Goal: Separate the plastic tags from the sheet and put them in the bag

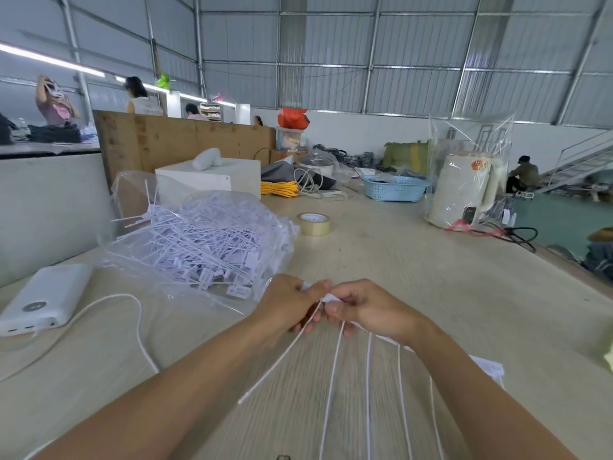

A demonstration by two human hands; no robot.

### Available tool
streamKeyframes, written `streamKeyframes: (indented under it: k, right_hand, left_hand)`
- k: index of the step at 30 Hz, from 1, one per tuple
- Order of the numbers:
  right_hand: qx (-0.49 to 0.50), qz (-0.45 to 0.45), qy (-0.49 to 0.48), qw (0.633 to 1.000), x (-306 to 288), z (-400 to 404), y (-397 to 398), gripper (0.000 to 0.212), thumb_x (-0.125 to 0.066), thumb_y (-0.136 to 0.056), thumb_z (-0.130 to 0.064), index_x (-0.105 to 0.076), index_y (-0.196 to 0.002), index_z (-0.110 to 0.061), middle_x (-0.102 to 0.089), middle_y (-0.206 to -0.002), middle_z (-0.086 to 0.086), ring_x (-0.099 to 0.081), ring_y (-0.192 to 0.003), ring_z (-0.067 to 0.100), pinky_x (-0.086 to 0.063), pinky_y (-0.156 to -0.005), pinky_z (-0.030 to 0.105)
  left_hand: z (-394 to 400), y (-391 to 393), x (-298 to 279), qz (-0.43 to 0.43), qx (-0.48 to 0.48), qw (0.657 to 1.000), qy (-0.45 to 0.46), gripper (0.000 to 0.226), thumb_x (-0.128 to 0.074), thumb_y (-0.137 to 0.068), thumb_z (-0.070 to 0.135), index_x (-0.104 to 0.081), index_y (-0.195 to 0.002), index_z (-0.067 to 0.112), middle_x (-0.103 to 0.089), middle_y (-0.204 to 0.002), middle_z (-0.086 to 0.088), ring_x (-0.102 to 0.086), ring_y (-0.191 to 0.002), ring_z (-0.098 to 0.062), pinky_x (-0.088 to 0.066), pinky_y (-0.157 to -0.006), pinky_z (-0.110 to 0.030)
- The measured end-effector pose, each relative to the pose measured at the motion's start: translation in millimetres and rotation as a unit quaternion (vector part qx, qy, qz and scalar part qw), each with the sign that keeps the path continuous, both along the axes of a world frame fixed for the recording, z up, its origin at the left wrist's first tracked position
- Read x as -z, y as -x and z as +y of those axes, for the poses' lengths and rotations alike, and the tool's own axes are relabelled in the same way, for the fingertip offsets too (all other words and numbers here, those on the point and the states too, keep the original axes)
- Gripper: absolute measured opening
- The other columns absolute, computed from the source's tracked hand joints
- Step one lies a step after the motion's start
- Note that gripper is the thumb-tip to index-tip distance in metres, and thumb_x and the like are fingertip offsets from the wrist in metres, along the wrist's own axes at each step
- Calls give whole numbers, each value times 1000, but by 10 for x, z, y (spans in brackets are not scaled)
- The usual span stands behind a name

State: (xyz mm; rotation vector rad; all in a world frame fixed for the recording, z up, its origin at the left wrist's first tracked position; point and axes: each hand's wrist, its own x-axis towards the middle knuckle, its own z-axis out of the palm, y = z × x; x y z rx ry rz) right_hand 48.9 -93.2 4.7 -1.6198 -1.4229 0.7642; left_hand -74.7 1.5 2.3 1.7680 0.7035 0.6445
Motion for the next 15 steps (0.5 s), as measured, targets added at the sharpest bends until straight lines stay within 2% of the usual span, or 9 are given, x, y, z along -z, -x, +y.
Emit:
streamKeyframes:
  k: [4,7,10,12,13,15]
  right_hand:
    - [-13,25,-6,1000,1,-8,11,42,-52,-92,0,-68,-61,-23,-58,-63,0,-49,-57,10,-41,-53,25]
    - [6,16,-4,1000,4,-10,-18,42,-55,-91,-2,-61,-54,-20,-55,-65,10,-46,-54,17,-40,-51,29]
    - [33,-17,0,999,-2,5,-48,45,-57,-89,-4,-57,-49,-23,-52,-59,4,-45,-45,10,-41,-47,24]
    - [44,-48,-9,998,-2,17,-49,47,-56,-88,-3,-55,-46,-24,-51,-51,-3,-44,-41,5,-40,-46,22]
    - [46,-54,-18,997,-1,19,-46,47,-56,-88,-2,-54,-46,-23,-52,-49,-1,-43,-39,3,-39,-46,22]
    - [39,-51,-30,997,7,21,-42,45,-55,-88,0,-52,-49,-21,-55,-56,15,-42,-40,3,-38,-47,23]
  left_hand:
    - [-40,-29,2,-9,-8,999,-33,45,-62,-89,24,-56,-48,7,-49,-34,2,-39,-26,-9,-28,-33,-13]
    - [-101,-55,27,-14,-39,993,-109,43,-61,-88,24,-58,-49,7,-50,-35,3,-41,-26,-8,-31,-36,-14]
    - [-150,-79,50,-17,-73,983,-165,41,-60,-88,27,-56,-50,14,-51,-35,3,-42,-26,-6,-33,-36,-15]
    - [-155,-93,45,-16,-82,984,-160,43,-59,-89,26,-53,-48,15,-50,-34,4,-42,-25,-6,-34,-35,-15]
    - [-148,-95,34,-12,-83,985,-153,44,-58,-89,25,-52,-46,14,-49,-33,4,-41,-25,-6,-34,-35,-15]
    - [-131,-89,5,4,-81,984,-157,46,-57,-89,22,-52,-45,13,-48,-32,4,-41,-25,-7,-33,-35,-14]
